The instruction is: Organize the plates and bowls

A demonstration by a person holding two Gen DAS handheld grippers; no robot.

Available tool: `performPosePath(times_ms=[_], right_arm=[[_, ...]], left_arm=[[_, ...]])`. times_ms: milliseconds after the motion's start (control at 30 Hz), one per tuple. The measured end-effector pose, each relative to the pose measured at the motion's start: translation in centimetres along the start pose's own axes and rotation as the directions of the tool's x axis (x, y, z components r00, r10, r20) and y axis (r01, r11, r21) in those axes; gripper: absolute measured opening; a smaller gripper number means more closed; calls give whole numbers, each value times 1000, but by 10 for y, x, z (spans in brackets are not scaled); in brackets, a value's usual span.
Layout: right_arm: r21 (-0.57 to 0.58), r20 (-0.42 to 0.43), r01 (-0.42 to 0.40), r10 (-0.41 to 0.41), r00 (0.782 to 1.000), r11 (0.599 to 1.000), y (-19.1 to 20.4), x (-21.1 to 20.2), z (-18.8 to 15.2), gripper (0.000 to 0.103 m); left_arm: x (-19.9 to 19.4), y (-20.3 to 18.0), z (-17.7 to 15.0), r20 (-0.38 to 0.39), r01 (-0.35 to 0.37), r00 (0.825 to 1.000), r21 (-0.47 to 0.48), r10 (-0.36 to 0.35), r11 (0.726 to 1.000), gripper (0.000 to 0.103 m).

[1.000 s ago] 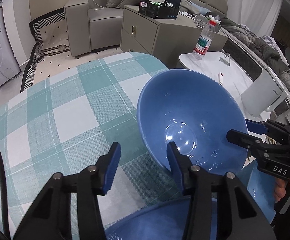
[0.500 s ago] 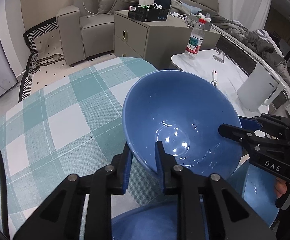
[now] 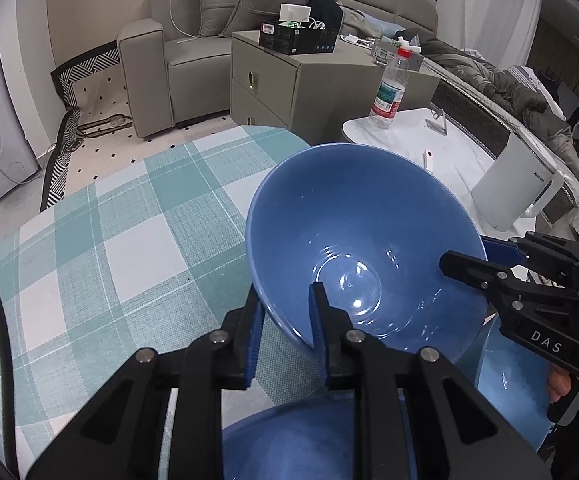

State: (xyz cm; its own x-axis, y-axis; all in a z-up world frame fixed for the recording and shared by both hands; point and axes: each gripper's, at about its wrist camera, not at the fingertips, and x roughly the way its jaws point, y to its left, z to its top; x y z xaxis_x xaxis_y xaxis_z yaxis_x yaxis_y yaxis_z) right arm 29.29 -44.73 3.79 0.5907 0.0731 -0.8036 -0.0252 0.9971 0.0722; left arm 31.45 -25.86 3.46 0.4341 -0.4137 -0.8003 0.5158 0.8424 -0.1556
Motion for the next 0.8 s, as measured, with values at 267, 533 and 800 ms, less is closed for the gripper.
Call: performPosePath(times_ms=[267,533,800], right_arm=[[5,37,15,-15,999,1000,4,-17,-3,30],[3,72,25,-25,997,1000,10,-35,-2,30],[-3,94,28,-28,995,1000,17,-50,-4,30]], left_arm=[[-12,-4,3,33,8,999,8,-8,1000,20],[-25,-6,3,59,13,998,9,-13,1000,20],[-38,-5,2,79,15,997,4,-15,1000,20]])
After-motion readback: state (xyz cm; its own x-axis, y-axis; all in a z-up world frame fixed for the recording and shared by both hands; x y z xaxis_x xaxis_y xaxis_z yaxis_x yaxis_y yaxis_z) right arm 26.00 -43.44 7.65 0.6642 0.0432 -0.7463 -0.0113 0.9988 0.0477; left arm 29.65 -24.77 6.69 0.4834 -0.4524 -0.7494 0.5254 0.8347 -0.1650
